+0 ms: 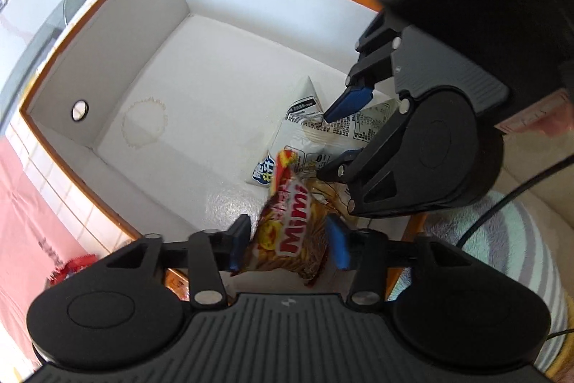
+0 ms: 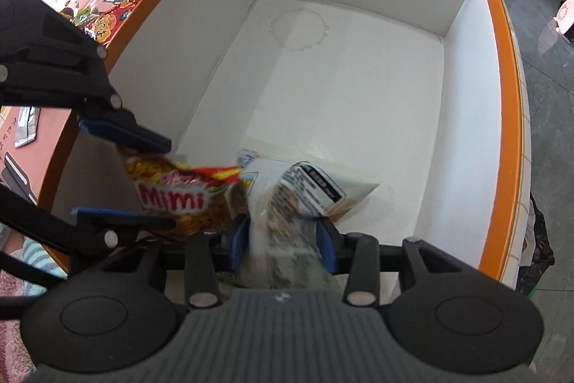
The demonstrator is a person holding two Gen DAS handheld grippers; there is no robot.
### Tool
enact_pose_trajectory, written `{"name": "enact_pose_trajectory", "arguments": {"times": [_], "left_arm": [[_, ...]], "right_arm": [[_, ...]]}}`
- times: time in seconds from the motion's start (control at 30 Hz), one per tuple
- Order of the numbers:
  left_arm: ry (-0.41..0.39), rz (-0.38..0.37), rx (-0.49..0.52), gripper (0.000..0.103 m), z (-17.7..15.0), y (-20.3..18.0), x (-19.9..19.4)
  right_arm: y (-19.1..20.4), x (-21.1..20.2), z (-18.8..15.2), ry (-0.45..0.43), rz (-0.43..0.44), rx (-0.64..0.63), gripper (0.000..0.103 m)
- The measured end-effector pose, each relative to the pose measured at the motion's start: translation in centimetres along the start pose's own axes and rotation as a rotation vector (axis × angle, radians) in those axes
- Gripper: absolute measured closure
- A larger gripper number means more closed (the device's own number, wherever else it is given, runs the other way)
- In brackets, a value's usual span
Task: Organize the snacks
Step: 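Carry both bags over the orange box and open both tools to drop them, then withdraw both tools from the box back toward the snack pile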
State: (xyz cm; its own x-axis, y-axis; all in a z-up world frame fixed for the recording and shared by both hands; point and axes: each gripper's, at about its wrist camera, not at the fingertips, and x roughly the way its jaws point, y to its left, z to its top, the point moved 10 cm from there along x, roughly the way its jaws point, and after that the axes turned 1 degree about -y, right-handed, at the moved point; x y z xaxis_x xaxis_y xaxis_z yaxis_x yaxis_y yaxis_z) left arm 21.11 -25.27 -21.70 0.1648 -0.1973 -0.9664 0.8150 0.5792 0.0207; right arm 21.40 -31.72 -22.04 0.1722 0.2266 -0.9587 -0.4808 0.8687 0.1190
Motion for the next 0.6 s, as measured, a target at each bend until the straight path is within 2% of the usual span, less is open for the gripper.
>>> {"name": "enact_pose_trajectory", "arguments": {"times": [0.07,0.13,0.37,0.43,0.6], "left_arm": [[-0.017,0.002,0.009,0.040,0.0,-0.3,-0.3],[-0.040,0.001,0.000,0.038,0.1,-0.5,-0.9],[-0.174,0.011,-0.037,0.032,-0.3,-1.2,-5.7],[-0.224,0.009,-0.048,0.031,-0.6,-1.2,-7.6],[-0.332,0.031,-0.095,0.027,-1.6,-1.7,-11.4]], "right_arm": [[0.1,0.0,-0.1,0.009,-0.015,-0.009,0.058],[0.1,-0.1,0.0,0.018,-0.031,-0.015,0.048],[0.4,-2.5,0.5,0.009,-0.110,-0.031,0.047],[0.5,-3.6,0.8,-0.010,-0.140,-0.024,0.040],[1.0,-6.3,0.5,-0.072,-0.206,0.018,0.039]]}}
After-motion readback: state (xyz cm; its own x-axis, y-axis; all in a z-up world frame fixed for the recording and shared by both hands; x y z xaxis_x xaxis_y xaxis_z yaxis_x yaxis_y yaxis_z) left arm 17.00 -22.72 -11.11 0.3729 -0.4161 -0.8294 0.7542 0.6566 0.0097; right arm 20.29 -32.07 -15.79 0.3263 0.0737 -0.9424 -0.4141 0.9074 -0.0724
